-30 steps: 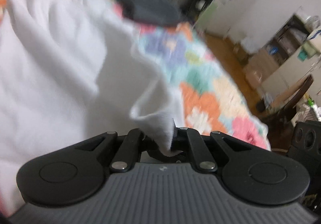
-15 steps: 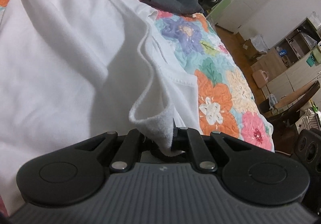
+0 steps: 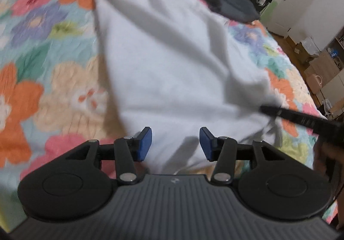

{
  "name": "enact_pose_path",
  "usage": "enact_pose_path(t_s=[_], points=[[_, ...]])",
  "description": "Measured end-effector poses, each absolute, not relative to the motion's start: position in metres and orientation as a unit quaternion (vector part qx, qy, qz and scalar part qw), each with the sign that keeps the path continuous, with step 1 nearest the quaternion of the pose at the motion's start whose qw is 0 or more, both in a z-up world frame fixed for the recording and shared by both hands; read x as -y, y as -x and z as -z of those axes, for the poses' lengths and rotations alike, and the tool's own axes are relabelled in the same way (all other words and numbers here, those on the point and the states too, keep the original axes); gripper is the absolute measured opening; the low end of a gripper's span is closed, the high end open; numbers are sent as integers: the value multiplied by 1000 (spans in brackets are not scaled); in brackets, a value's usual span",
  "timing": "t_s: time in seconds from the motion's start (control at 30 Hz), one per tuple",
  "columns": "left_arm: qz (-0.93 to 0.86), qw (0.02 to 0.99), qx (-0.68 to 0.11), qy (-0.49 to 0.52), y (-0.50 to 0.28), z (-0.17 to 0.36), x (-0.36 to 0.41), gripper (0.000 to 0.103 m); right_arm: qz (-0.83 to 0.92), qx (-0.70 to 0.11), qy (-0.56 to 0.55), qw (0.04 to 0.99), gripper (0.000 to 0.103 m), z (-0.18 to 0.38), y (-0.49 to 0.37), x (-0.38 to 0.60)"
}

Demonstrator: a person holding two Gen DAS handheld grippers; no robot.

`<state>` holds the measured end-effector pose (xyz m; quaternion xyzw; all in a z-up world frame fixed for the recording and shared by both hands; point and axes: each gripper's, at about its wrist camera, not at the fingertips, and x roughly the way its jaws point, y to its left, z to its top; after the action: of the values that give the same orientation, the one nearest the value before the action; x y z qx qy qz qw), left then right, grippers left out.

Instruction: Fold clothes

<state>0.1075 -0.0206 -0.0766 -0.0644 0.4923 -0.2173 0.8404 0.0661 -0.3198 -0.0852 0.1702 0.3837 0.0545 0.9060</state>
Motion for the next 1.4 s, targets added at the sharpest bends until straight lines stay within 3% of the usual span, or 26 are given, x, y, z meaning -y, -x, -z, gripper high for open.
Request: enact_pose_path(t_s=[0.37,0.5,0.57,0.6,0.63,0.67,0.83,1.07,1.4], points=[[259,846,-466,-20,-85,77,39,59,-37,-369,-193,909,24,78,-71,344],[270,848,-451,-65,-86,83,62,64,-59,-371,-222,900,36,84,-97,350],[256,857,-439,-83,-84,85,68,53,-60,-393,-236,886,36,91,-117,352],[248,859,-440,-87,-84,86,68,19,-59,-395,-241,885,28,92,-123,352],[239,860,-442,-90,-84,88,67,5,-57,-392,-240,886,19,92,-126,352],[237,861,-443,-80,-84,86,63,5,-56,-390,-233,889,9,90,-127,351],[219,875,-427,-57,-77,74,47,5,-55,-347,-208,913,8,68,-98,352],[195,894,-398,-62,-61,52,38,5,-26,-362,-303,881,7,81,-18,362],[162,905,-389,-55,-40,22,24,5,-71,-358,-308,879,7,57,-21,355]])
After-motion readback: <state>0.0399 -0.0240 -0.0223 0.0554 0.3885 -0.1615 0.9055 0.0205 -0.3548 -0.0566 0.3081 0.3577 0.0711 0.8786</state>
